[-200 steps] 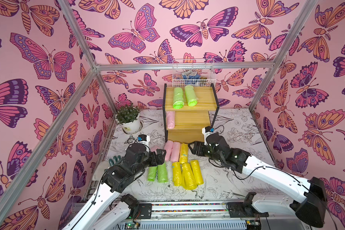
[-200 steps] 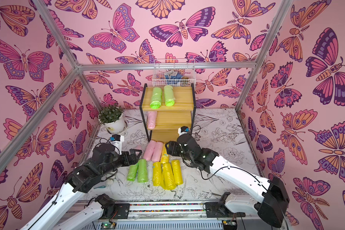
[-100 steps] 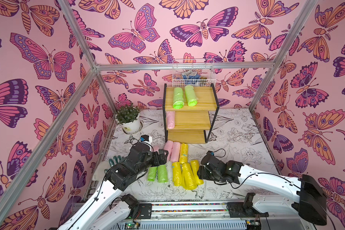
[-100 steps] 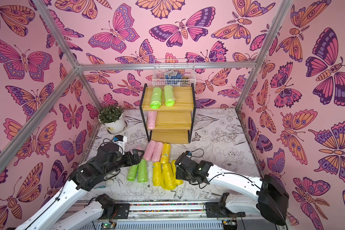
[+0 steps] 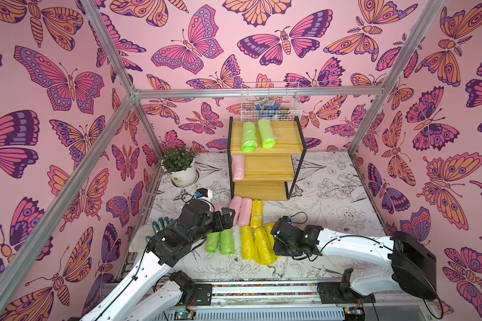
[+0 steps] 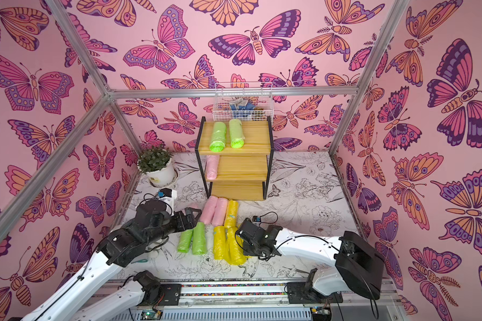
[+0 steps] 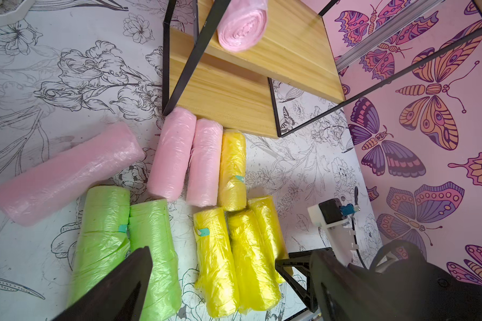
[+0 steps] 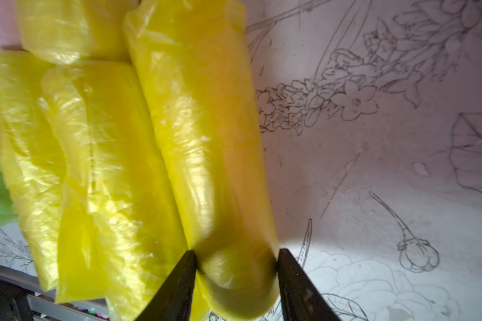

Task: Sort the rolls of trash bags by color and place them on the shelf
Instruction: Pick up the roll of trash bags from the center of the board.

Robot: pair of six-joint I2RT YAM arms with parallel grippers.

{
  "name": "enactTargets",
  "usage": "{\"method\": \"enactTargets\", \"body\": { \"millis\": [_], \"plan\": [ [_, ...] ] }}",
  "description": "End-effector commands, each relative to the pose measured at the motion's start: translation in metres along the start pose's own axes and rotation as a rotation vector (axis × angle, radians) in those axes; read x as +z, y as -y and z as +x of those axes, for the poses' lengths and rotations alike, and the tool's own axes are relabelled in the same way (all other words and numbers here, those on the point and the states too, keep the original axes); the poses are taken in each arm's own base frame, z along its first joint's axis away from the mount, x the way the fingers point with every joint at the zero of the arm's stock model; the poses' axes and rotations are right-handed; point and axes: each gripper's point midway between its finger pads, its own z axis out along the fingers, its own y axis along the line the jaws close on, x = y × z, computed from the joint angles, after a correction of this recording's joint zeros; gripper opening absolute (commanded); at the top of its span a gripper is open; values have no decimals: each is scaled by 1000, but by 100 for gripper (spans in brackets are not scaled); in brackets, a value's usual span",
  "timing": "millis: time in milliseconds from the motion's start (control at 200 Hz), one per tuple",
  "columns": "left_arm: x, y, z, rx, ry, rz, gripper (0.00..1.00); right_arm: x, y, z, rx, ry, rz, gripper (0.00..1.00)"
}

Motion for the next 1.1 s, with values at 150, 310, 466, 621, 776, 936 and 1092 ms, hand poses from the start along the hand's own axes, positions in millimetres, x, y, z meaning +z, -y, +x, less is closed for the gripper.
{"method": "enactTargets", "body": {
  "millis": [150, 310, 466, 621, 776, 936, 1092],
  "plan": [
    [4, -3, 1, 2, 6, -13, 95, 13, 2, 5, -28, -35, 49, 52],
    [5, -5, 2, 1, 5, -16, 95, 15, 3, 6, -45, -47, 71, 62],
    [5, -7, 5, -6, 3, -14, 95, 14, 3, 4, -57, -45, 91, 53],
    [2, -8, 6, -7, 14, -10, 95, -4, 9, -13, -89, 30, 141, 26],
    [0, -8, 5, -4, 20, -9, 95, -41, 9, -44, -121, 175, 174, 15],
    [-1, -6, 3, -6, 22, -2, 95, -71, -1, -84, -104, 366, 140, 8],
    [-2, -4, 2, -12, 24, 5, 95, -76, -16, -124, -38, 473, 31, 6]
  ]
}}
